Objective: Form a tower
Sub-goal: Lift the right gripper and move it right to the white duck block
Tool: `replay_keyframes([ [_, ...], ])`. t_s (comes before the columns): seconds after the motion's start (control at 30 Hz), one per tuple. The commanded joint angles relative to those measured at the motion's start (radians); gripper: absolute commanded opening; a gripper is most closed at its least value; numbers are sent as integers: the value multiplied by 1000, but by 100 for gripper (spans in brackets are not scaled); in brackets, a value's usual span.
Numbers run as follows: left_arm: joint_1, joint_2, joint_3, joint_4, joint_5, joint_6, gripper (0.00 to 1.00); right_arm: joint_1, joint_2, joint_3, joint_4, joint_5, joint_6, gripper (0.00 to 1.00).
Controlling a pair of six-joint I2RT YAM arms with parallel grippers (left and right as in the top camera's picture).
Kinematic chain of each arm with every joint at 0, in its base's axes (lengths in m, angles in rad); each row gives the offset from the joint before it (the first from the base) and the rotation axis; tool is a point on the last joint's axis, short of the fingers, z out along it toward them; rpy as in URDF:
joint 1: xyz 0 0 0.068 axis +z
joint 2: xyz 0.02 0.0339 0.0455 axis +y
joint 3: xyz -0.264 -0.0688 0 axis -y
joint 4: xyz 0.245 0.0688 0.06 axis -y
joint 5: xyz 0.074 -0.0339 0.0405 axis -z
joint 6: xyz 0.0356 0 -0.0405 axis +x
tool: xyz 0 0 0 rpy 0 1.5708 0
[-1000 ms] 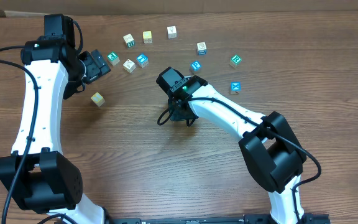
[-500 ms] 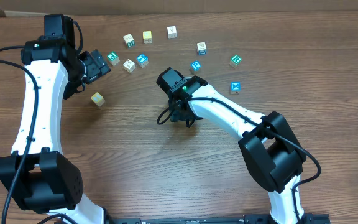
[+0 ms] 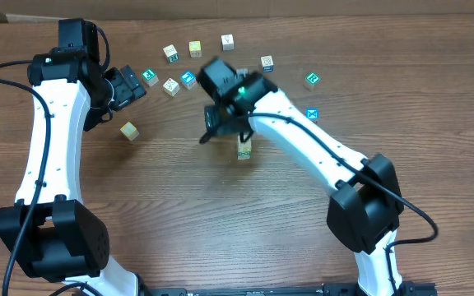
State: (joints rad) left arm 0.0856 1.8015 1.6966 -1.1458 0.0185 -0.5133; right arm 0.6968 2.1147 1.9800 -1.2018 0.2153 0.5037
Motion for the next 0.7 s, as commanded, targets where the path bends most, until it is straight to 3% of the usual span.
replay_keyframes([
  [0.0, -4, 12, 0, -2, -7, 19, 100, -45, -5, 150, -68, 53, -6, 100],
  [0.13, -4, 12, 0, -2, -7, 19, 99, -128, -5, 250, -155, 7, -6, 100],
  [0.37, -4, 12, 0, -2, -7, 19, 100, -303, -5, 263, -255, -149, -6, 100],
  [0.43, -4, 12, 0, -2, -7, 19, 100, -354, -5, 263, -296, -151, -5, 90],
  [0.57, -4, 12, 0, -2, -7, 19, 100, -398, -5, 237, -329, -151, 52, 85],
  [0.67, -4, 12, 0, -2, -7, 19, 100, -408, -5, 198, -330, -159, 66, 74],
])
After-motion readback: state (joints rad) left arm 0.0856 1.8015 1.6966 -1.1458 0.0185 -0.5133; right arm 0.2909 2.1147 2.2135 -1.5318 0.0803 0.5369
